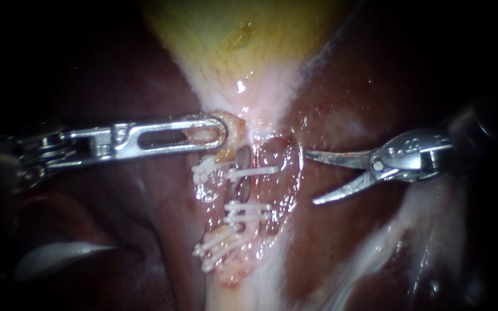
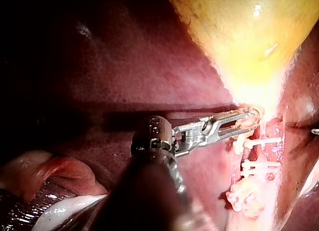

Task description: Go to the cutting position right tube

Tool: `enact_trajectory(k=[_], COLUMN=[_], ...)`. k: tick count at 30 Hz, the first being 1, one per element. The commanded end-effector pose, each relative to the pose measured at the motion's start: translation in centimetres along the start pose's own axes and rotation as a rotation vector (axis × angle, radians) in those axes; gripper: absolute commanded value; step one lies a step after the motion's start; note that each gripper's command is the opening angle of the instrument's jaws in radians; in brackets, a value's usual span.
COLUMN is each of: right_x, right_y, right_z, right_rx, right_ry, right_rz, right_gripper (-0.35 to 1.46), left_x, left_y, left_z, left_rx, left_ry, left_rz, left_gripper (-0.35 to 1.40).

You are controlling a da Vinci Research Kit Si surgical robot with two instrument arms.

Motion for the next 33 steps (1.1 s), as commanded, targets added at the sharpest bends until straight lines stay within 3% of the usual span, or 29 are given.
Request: enact_trajectory(k=[1, 17, 22, 26, 33], right_x=[0.0, 0.0, 0.0, 0.0, 0.01], right_y=[0.0, 0.0, 0.0, 0.0, 0.0], right_z=[0.0, 0.0, 0.0, 0.0, 0.0], right_rx=[0.0, 0.0, 0.0, 0.003, 0.003], right_ry=[0.0, 0.0, 0.0, 0.001, 0.001], right_rz=[0.0, 0.0, 0.0, 0.0, 0.0], right_gripper=[1.44, 1.44, 1.44, 1.44, 1.44], left_x=[0.0, -0.04, -0.2, -0.36, -0.59], left_y=[0.0, -0.03, -0.12, -0.22, -0.36], left_z=[0.0, -0.05, -0.24, -0.44, -0.73], left_rx=[-0.001, 0.001, 0.003, 0.005, 0.007], left_ry=[0.0, 0.003, 0.014, -0.009, -0.045], left_rz=[0.0, -0.003, -0.012, -0.03, -0.012], left_gripper=[-0.35, -0.35, -0.35, -0.35, -0.35])
